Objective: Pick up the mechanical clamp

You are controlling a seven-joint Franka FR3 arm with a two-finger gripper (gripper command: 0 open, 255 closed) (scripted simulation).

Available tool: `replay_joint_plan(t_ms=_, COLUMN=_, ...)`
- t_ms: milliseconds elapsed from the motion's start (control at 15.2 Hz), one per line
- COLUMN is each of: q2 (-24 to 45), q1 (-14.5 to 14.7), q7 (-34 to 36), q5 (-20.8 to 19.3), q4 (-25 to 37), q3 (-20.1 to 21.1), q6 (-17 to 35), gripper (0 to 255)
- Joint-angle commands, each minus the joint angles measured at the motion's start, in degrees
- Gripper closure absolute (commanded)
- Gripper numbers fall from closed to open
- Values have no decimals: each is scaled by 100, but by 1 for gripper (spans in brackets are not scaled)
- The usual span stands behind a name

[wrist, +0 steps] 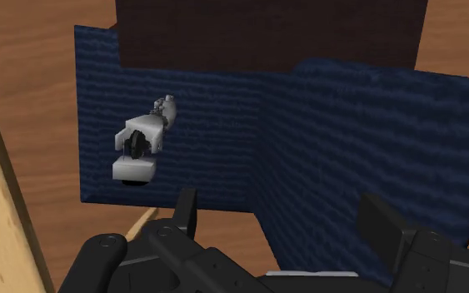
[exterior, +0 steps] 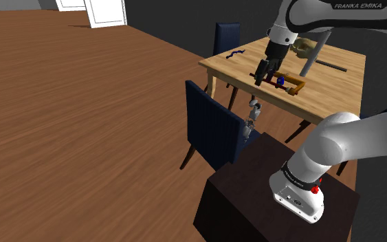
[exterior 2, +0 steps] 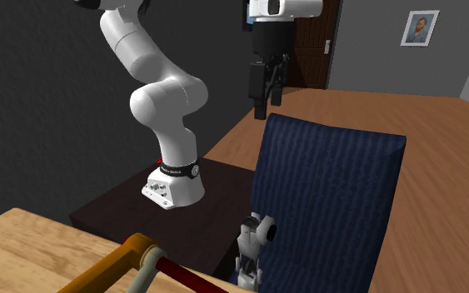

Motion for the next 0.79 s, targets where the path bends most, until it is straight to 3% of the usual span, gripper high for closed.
replay_joint_plan(t_ms=0, q2=219, q1=-79, q7=-111, q5=-114, q4=-161, q3=-154, q6=395, gripper=0)
replay_joint_plan(t_ms=726, q2=1970, q1=-412, q7=-738, q5=-495, q4=-457, q3=-1046, q6=2500, gripper=0)
